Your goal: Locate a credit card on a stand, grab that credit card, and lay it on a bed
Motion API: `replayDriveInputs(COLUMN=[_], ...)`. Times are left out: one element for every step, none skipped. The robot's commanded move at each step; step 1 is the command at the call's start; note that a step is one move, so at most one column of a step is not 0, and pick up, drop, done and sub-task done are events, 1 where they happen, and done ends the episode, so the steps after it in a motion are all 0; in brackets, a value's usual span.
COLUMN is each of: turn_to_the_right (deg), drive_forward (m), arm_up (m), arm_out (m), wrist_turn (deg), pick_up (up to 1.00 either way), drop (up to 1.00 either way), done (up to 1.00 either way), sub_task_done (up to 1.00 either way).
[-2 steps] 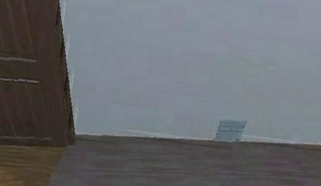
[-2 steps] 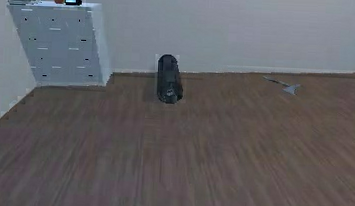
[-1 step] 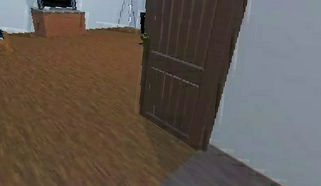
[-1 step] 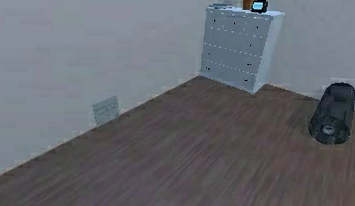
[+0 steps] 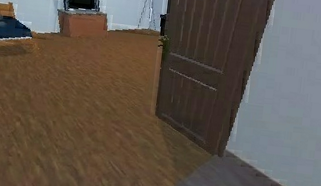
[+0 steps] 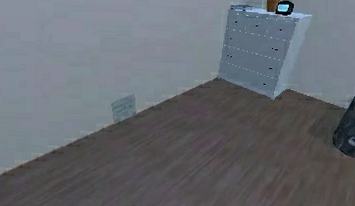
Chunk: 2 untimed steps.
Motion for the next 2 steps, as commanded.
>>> replayDriveInputs(turn_to_the_right=[0.0, -30.0], drive_forward=[0.7, 0.0], arm_up=[0.0, 0.0], arm_out=[0.0, 0.0], wrist_turn=[0.0, 0.0], pick_up=[0.0, 0.0], drop=[0.0, 0.0], done=[0.0, 0.0], sub_task_done=[0.0, 0.0])
